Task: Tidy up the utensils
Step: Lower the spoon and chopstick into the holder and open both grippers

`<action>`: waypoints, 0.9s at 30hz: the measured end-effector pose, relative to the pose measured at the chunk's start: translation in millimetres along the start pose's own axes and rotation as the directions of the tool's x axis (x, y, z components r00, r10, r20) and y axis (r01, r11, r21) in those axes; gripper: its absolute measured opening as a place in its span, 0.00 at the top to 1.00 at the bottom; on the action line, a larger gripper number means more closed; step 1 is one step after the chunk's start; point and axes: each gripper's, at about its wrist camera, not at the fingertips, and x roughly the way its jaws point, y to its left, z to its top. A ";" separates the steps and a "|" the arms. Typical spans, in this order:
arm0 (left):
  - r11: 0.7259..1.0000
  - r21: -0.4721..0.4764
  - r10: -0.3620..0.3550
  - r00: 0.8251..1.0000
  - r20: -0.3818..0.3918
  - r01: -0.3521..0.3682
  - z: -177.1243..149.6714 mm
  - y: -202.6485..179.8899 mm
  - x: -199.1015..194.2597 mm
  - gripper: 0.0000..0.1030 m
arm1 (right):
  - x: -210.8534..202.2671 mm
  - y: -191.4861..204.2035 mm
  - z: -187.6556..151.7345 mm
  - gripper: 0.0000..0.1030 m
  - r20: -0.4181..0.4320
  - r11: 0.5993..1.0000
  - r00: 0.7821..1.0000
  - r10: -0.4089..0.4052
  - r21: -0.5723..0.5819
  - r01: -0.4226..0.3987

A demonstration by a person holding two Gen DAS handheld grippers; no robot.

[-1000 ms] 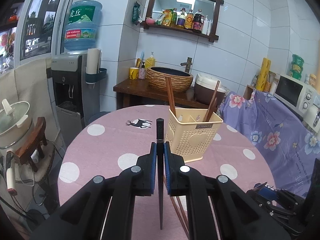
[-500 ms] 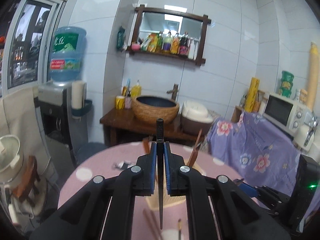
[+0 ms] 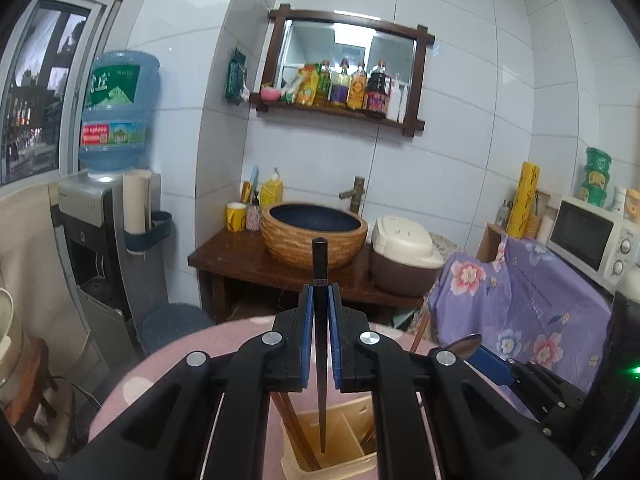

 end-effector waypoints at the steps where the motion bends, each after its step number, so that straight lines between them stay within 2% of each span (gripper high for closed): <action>1: 1.000 -0.004 0.001 1.000 -0.011 -0.001 -6.7 1.6 3.5 0.92 | 7.5 -2.6 -8.7 0.64 -0.019 1.000 1.000 0.000 0.007 0.000; 6: 1.000 -0.024 0.000 0.997 -0.079 -0.002 -40.9 8.8 17.9 0.92 | 25.4 -6.8 -45.3 0.64 -0.073 1.000 0.997 -0.015 0.009 0.016; 12: 1.000 -0.026 0.014 0.990 -0.139 -0.017 -69.1 15.1 31.7 0.92 | 34.8 -7.6 -66.6 0.64 -0.103 0.999 0.994 -0.037 0.000 0.037; 15: 1.000 -0.014 0.022 0.992 -0.121 -0.024 -70.8 15.8 30.7 0.92 | 38.4 -7.9 -73.8 0.64 -0.111 0.999 0.993 -0.039 -0.002 0.039; 18: 1.000 -0.021 0.016 0.990 -0.143 -0.019 -66.9 15.8 30.2 0.92 | 37.8 -8.2 -75.8 0.64 -0.099 0.999 0.994 -0.046 -0.005 0.046; 20: 1.000 -0.022 0.009 0.990 -0.144 -0.013 -67.0 15.4 28.0 0.90 | 34.5 -9.5 -76.2 0.58 -0.088 0.999 0.995 -0.045 0.000 0.046; 22: 1.000 -0.012 0.016 0.991 -0.134 -0.018 -67.1 14.9 20.7 0.79 | 25.3 -11.7 -76.9 0.42 -0.062 0.999 0.997 -0.051 0.011 0.052; 24: 1.000 -0.020 0.010 0.994 -0.112 -0.012 -68.7 17.4 7.8 0.43 | 13.1 -13.1 -78.5 0.41 -0.047 0.998 0.997 -0.055 0.014 0.055; 27: 1.000 -0.018 0.019 0.992 -0.121 -0.022 -78.0 21.0 -12.5 0.41 | -7.7 -12.9 -86.1 0.41 -0.059 0.997 0.996 -0.072 -0.002 0.072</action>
